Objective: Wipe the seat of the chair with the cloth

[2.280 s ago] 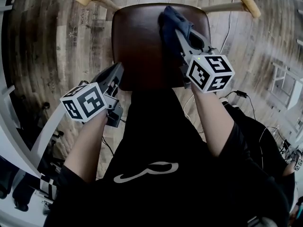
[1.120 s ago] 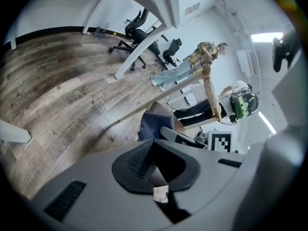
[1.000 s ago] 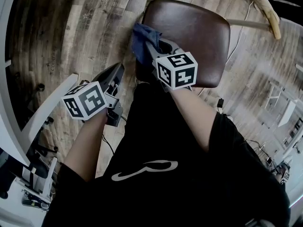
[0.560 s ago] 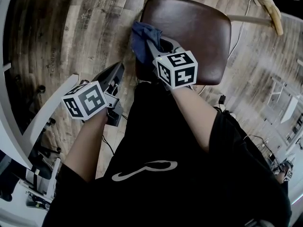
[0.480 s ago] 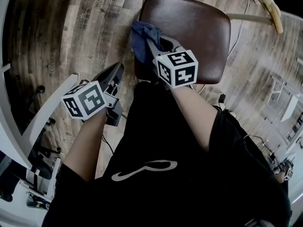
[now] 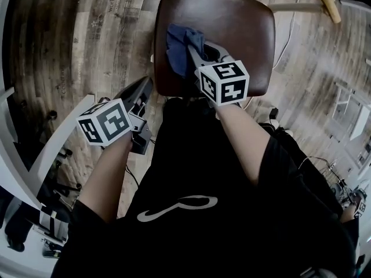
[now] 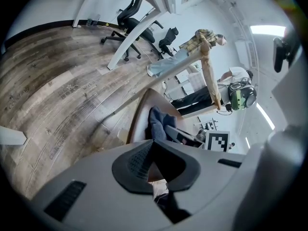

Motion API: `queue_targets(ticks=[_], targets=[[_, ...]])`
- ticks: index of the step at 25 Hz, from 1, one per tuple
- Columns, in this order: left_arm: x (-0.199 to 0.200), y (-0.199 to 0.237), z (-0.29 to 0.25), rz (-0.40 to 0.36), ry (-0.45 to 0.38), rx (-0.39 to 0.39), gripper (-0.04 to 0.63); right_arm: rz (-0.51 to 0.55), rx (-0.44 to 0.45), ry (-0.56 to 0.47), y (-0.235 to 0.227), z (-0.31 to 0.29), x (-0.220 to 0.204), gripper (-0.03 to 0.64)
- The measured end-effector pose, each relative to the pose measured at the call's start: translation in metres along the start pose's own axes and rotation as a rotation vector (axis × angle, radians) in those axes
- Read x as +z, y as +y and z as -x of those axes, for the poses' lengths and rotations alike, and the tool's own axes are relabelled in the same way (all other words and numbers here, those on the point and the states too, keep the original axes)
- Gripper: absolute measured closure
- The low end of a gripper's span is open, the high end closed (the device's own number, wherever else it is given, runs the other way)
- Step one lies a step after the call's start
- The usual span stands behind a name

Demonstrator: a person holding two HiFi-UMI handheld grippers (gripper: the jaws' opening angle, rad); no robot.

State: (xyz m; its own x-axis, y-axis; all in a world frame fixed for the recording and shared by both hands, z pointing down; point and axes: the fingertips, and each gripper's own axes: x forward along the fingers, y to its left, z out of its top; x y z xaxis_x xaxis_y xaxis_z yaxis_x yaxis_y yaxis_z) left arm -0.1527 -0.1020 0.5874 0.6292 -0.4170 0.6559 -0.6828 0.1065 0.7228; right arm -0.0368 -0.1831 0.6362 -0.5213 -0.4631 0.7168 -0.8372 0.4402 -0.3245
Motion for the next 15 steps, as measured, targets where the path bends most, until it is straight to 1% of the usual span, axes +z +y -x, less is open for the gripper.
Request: queue_targets(ticks=[5,15], targets=[[-0.012,-0.016,-0.013,-0.021,0.036,-0.007,0.583,-0.030,-0.051,-0.008,-0.032,0.019,-0.008,0.565],[-0.028,-0.056,-0.045,-0.049,0.068,-0.026,0.583,-0.082,-0.142,-0.020,-0.103,0.062,-0.022,0.565]])
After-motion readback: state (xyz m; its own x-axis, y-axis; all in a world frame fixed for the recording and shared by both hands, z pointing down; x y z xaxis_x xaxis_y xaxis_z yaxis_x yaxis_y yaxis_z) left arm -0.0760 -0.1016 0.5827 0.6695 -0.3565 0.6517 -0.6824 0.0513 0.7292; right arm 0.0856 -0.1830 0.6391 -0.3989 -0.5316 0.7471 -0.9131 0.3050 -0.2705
